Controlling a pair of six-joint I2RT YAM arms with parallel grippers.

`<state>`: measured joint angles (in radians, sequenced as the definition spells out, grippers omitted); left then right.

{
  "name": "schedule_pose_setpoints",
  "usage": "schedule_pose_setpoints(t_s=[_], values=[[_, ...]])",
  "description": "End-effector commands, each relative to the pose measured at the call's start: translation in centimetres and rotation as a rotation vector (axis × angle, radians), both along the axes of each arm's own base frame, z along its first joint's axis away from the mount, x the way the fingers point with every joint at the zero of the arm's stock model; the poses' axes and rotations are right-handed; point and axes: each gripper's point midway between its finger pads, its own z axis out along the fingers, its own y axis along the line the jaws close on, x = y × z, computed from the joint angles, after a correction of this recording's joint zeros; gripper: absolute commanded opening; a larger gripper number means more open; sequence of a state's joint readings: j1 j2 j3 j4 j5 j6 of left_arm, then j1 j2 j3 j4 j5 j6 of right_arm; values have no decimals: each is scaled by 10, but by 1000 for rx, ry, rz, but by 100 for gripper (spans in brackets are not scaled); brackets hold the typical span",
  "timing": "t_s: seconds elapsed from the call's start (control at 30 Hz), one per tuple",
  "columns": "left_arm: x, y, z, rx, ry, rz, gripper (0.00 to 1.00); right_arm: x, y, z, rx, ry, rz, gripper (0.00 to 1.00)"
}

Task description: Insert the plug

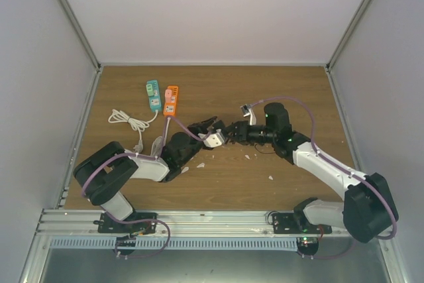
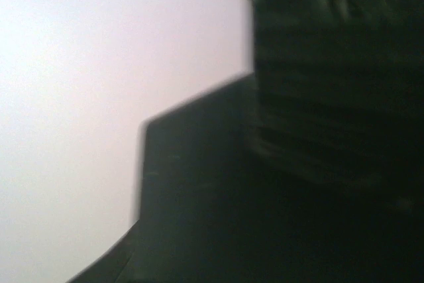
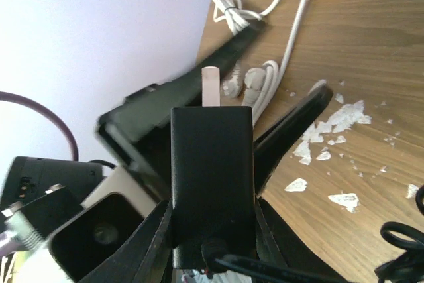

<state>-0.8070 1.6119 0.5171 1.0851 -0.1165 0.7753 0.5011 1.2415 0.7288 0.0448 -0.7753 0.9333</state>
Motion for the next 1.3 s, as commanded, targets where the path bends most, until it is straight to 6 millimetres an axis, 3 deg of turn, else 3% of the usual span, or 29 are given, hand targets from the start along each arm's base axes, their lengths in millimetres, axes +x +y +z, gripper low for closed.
schedule_pose_setpoints(t_s=[0.0,0.07,0.17,0.3,0.33,0.37,0.47,0.6,0.7,0.83,1.0,1.07,1.27], values=[[-4,9,43,-167,-25,-35,52,9,-13,-5,-65,-27,-75,10],[-7,23,54,-242,1,-71,62,16,-28,-14,-74,-16,-133,8],[-8,59,67,-364,16,-65,74,25,-47,-34,-87,8,-190,7],[3,89,74,-463,42,-11,82,27,-43,-71,-182,48,-116,4],[6,93,75,-477,48,2,96,27,-41,-82,-204,63,-93,1],[9,96,74,-486,57,11,99,25,-38,-92,-225,73,-71,1],[15,101,73,-503,75,25,99,17,-23,-121,-281,100,-16,1],[21,106,70,-516,93,39,99,4,6,-142,-329,122,108,0],[25,108,68,-514,109,51,99,1,15,-160,-357,149,161,2],[29,111,65,-513,117,79,99,3,17,-181,-389,176,192,18],[29,111,65,-512,118,80,99,21,7,-194,-522,138,128,74],[29,111,65,-511,122,78,99,30,0,-191,-584,91,79,81],[29,110,64,-509,128,71,99,40,-15,-171,-735,-67,-45,88]])
